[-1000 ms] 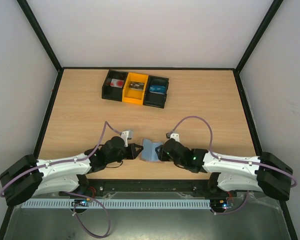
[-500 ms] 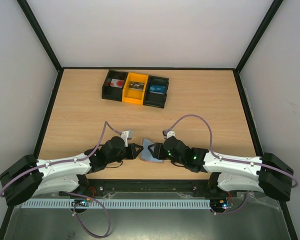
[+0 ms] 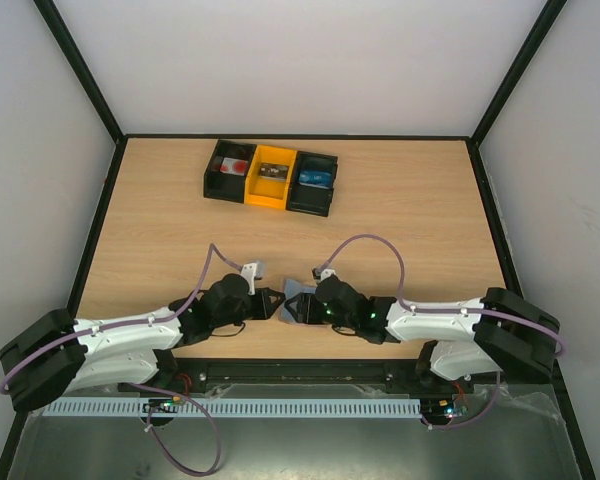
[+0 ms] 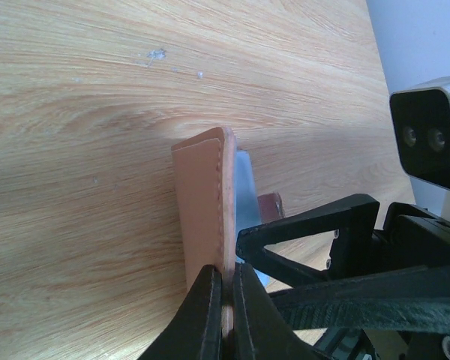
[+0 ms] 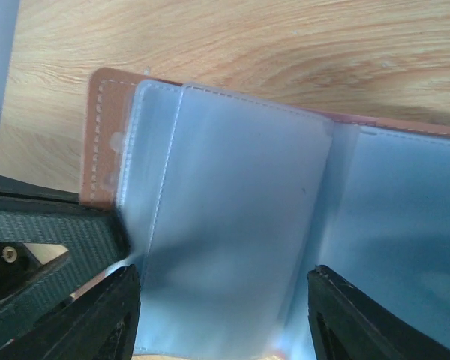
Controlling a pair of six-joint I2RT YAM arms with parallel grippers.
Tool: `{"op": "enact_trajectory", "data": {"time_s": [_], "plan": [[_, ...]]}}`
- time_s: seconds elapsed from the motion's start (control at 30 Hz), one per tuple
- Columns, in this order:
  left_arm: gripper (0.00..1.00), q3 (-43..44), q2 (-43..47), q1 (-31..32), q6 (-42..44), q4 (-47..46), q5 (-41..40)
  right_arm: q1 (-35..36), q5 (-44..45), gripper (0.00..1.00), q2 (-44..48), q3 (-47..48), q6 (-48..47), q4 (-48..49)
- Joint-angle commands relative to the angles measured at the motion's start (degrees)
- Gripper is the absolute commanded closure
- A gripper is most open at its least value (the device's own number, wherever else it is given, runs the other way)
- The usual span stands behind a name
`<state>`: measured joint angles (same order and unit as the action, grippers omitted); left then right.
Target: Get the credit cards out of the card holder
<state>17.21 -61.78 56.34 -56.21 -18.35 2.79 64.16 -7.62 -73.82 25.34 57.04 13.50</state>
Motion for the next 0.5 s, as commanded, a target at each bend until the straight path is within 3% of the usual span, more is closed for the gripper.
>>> {"op": "enact_trajectory", "data": {"time_s": [0.0, 0.47], "plan": [[0.97, -0.6, 1.1, 0.3, -0.3, -1.7, 0.3, 0.4, 3.4, 0.42, -1.3, -0.9, 0.0, -0.8], [0.97, -1.2, 1.5, 0.4, -0.3, -1.8, 0.0, 0.4, 14.6, 0.58, 5.0, -2.8, 0.2, -13.9]]}}
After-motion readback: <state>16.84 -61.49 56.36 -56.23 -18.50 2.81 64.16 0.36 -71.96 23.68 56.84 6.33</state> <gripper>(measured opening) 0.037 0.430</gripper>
